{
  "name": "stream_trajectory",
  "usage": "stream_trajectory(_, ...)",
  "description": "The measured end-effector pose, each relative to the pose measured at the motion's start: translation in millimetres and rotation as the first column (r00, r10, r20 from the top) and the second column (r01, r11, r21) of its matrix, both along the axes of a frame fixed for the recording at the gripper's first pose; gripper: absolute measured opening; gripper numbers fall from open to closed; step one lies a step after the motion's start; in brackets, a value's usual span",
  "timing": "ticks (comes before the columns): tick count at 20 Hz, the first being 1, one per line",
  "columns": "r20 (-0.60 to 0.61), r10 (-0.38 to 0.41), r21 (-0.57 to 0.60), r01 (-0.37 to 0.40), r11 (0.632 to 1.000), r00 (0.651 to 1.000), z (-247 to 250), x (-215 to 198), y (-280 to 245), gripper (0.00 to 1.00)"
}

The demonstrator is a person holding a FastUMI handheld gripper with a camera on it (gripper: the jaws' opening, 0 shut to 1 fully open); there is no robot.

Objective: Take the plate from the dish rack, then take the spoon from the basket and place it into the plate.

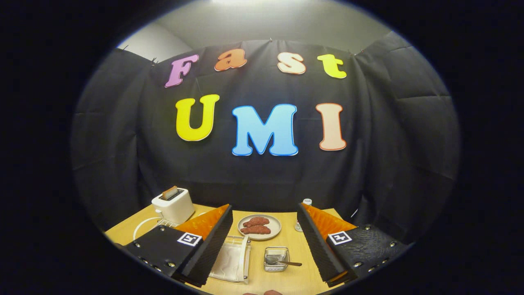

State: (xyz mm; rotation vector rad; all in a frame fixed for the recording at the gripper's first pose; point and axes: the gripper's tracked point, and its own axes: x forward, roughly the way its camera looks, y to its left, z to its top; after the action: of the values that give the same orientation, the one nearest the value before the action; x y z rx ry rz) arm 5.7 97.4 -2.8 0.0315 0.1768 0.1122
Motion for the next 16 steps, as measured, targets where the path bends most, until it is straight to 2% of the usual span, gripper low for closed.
stream_trajectory(2, -0.04, 0.016, 0.013, -0.015, 1.0, 0.999, -2.2, 6.1, 11.9, 0.96)
stream_trajectory(4, -0.128, 0.058, 0.025, -0.055, 0.998, 0.99, -16.6, 12.2, 32.3, 0.97)
stream_trajectory(6, -0.239, 0.131, 0.03, -0.127, 0.991, 0.962, -36.1, 18.2, 55.0, 0.97)
stream_trajectory(8, -0.343, 0.198, 0.073, -0.183, 0.98, 0.918, -55.1, 24.0, 76.4, 0.97)
stream_trajectory(16, -0.543, 0.212, 0.072, -0.206, 0.976, 0.812, -116.0, 46.8, 108.9, 0.97)
